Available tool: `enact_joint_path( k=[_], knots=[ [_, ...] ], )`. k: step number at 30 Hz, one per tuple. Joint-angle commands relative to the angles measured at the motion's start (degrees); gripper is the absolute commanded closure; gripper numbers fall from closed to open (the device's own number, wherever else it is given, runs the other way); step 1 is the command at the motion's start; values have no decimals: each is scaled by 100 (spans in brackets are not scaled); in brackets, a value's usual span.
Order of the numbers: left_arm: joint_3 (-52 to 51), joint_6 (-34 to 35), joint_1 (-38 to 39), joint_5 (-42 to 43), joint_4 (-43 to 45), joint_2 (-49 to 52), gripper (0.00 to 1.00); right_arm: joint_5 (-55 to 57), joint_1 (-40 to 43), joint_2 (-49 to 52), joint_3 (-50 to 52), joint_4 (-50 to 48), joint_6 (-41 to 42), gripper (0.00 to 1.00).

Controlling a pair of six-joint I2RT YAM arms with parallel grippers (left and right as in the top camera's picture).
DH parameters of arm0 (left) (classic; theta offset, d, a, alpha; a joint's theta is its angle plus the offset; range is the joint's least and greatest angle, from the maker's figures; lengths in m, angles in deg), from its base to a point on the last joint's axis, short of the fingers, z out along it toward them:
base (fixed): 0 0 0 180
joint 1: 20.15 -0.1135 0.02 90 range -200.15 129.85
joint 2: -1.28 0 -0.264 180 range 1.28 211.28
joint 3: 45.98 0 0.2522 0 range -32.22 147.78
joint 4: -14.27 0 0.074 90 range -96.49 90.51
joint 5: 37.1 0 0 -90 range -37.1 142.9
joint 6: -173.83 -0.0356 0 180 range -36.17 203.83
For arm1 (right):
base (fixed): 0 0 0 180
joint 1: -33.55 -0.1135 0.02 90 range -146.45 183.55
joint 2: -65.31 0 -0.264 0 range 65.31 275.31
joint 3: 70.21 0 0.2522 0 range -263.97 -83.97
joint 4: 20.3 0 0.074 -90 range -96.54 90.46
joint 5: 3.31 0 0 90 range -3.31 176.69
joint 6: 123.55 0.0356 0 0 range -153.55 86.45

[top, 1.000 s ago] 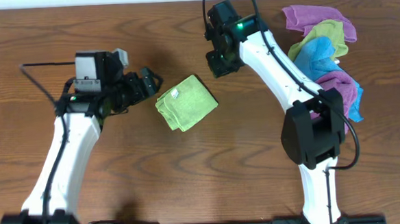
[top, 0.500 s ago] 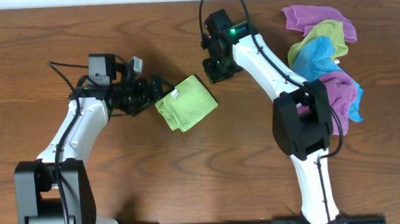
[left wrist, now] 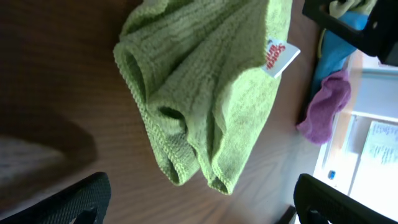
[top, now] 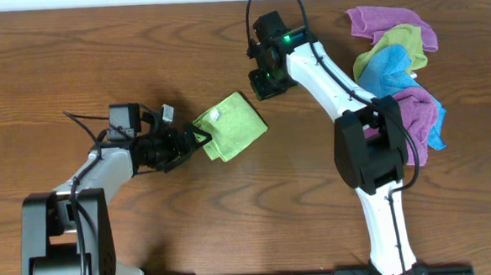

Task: Fold the cloth
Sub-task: 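Grasp the folded green square's left side with the left gripper, then carry the green square with the left gripper to the far-left table edge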

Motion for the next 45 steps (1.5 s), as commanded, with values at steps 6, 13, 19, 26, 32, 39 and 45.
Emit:
enact_joint_path(
  k=[6,13,19,26,32,39,45],
  knots=[
    [-466,393,24,-459,695,68,5,-304,42,188,17,-133,256,99],
    [-522,743,31,-450,1346,422,5,-612,-44,426,17,-109,404,99],
    [-522,1075,197,-240,1832,890,5,-708,-326,525,17,-94,470,99],
    [-522,1274,498,-229,2057,1060,3,-702,-505,525,15,-85,490,99],
    [-520,1766,415,-354,2155,1060,94,-669,-195,522,-111,254,509,99],
    [-221,2452,109,33,3359,1056,94,-461,426,498,-1067,1237,498,99],
    [907,2874,-116,-352,3965,1016,94,-442,719,498,-2083,2074,232,99]
  ],
)
